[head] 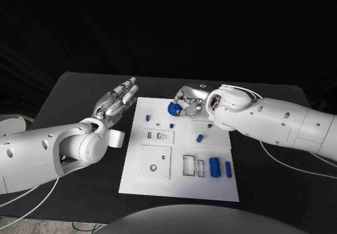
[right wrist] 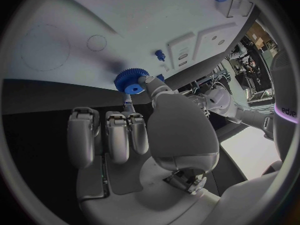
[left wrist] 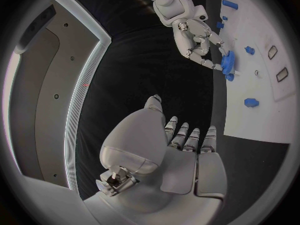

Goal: Assemble the parts on the task board

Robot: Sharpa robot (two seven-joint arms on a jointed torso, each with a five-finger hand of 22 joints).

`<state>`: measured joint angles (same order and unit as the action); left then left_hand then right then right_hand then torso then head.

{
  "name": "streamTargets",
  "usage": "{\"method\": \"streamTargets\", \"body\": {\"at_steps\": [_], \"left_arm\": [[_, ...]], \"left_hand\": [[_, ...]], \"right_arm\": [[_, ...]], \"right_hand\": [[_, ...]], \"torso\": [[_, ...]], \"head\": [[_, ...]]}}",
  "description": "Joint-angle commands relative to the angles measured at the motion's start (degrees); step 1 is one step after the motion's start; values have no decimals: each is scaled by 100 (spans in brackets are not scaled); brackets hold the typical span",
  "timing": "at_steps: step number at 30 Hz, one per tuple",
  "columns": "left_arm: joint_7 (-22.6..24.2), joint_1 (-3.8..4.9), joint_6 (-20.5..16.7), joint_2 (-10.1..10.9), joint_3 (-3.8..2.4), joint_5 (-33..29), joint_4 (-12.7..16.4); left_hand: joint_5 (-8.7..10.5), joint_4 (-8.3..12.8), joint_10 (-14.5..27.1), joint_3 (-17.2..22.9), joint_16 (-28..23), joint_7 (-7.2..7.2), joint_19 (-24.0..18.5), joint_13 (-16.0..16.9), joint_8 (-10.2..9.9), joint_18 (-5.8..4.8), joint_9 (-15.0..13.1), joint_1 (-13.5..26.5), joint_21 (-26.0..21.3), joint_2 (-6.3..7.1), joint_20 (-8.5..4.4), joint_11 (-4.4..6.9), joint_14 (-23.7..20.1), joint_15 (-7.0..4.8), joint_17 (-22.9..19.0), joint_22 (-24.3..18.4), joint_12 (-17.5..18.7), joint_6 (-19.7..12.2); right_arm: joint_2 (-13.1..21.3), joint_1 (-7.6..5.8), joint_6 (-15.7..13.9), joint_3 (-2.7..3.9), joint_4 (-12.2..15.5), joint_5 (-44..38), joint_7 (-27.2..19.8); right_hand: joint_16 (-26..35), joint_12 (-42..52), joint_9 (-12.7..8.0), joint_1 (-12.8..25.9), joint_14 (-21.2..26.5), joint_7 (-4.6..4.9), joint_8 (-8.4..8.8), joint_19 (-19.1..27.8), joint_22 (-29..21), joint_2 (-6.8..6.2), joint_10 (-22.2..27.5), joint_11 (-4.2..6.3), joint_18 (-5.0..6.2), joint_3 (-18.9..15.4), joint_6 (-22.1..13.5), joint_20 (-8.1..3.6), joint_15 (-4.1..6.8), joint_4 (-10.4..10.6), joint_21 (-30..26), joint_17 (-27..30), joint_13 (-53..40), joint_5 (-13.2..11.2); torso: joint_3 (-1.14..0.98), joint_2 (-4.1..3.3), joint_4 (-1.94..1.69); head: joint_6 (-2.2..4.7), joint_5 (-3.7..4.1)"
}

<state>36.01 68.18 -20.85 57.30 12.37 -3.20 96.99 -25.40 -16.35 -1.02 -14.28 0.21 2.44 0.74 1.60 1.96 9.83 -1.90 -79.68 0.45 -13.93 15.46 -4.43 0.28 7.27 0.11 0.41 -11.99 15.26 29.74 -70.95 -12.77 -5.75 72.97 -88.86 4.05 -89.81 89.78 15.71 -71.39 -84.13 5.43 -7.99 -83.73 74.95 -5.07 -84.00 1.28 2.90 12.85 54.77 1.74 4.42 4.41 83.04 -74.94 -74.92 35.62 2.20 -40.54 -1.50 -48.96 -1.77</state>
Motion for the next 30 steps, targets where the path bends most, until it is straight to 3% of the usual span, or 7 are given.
{"method": "streamTargets", "body": {"at_steps": [1, 13, 16, 19, 22, 25, 30], "left_arm": [[37, 2, 95, -11, -4, 16, 8], [33, 3, 93, -15, -4, 16, 17], [31, 3, 93, -17, -4, 16, 13], [26, 3, 96, -19, -4, 16, 11], [22, 3, 99, -20, -4, 16, 8], [17, 3, 104, -22, -4, 16, 4], [12, 3, 109, -25, -4, 16, -2]], "left_hand": [[-31, -20, 15, 28, 9, 27, -2, 8, 23, 53, -9, -49, 20, -2, 41, -42, -3, 35, 5, 7, -36, 26], [-31, -20, 15, 28, 9, 27, -2, 8, 23, 53, -9, -49, 20, -2, 41, -42, -3, 35, 5, 7, -36, 26], [-31, -20, 15, 28, 9, 27, -2, 8, 23, 53, -9, -49, 20, -2, 41, -42, -3, 35, 5, 7, -36, 26], [-29, -22, 12, 26, 11, 23, -4, 8, 24, 52, -9, -42, 19, -4, 44, -66, -2, 37, 6, 6, -43, 27], [-29, -22, 12, 26, 11, 23, -4, 8, 24, 52, -9, -42, 19, -4, 44, -66, -2, 37, 6, 6, -43, 27], [-29, -22, 12, 26, 11, 23, -4, 8, 24, 52, -9, -42, 19, -4, 44, -66, -2, 37, 6, 6, -43, 27], [-29, -22, 12, 26, 11, 25, -4, 8, 24, 51, -9, -42, 18, -4, 45, -69, -2, 38, 6, 5, -42, 29]], "right_arm": [[-81, 20, 185, 1, -74, -162, 4], [-346, 51, 233, 1, -290, -198, -37], [-380, 54, 239, 1, -307, -200, -41], [-406, 55, 226, 1, -316, -200, -48], [-418, 56, 223, 1, -321, -201, -47], [-427, 56, 253, 1, -334, -207, -35], [-395, 57, 155, 1, -332, -210, -66]], "right_hand": [[-19, 22, 1015, 50, -587, -108, -296, -166, 822, 20, -600, -60, -58, 33, 144, 19, -17, 14, 8, -1506, -1508, -29], [-19, 22, 983, 60, -587, -78, -65, -98, 754, -4, -600, -81, -29, 133, -117, 53, -38, 0, -81, -1506, -1508, -218], [-19, 22, 868, 94, -587, -89, 197, -56, 709, -27, -600, -74, -11, 165, -495, 58, -36, 16, -141, -1506, -1508, -494], [21, 22, 664, 104, -575, -164, 441, 16, 623, -44, -600, -18, 22, 168, -1014, 35, 5, 14, -254, -1473, -1508, -958], [68, 22, 532, 98, -561, -215, 447, 45, 587, -39, -600, 27, 36, 152, -1280, -1, 34, 4, -309, -1436, -1508, -1139], [180, 22, 218, 71, -527, -271, 452, 105, 509, -16, -600, 72, 62, 105, -1809, -42, 76, -24, -427, -1350, -1508, -1429], [270, 22, -32, 66, -500, -251, 472, 152, 448, -1, -600, 62, 81, 41, -2169, -42, 68, -30, -524, -1284, -1508, -1699]], "torso": [[3, 2, 10], [-1, 6, 11], [-2, 7, 9], [-1, 5, 9], [-3, 4, 11], [-2, 7, 12], [-6, 2, 12]], "head": [[-14, -9], [-36, -9], [-33, -8], [-28, -9], [-28, -11], [-29, -11], [-28, -20]]}}
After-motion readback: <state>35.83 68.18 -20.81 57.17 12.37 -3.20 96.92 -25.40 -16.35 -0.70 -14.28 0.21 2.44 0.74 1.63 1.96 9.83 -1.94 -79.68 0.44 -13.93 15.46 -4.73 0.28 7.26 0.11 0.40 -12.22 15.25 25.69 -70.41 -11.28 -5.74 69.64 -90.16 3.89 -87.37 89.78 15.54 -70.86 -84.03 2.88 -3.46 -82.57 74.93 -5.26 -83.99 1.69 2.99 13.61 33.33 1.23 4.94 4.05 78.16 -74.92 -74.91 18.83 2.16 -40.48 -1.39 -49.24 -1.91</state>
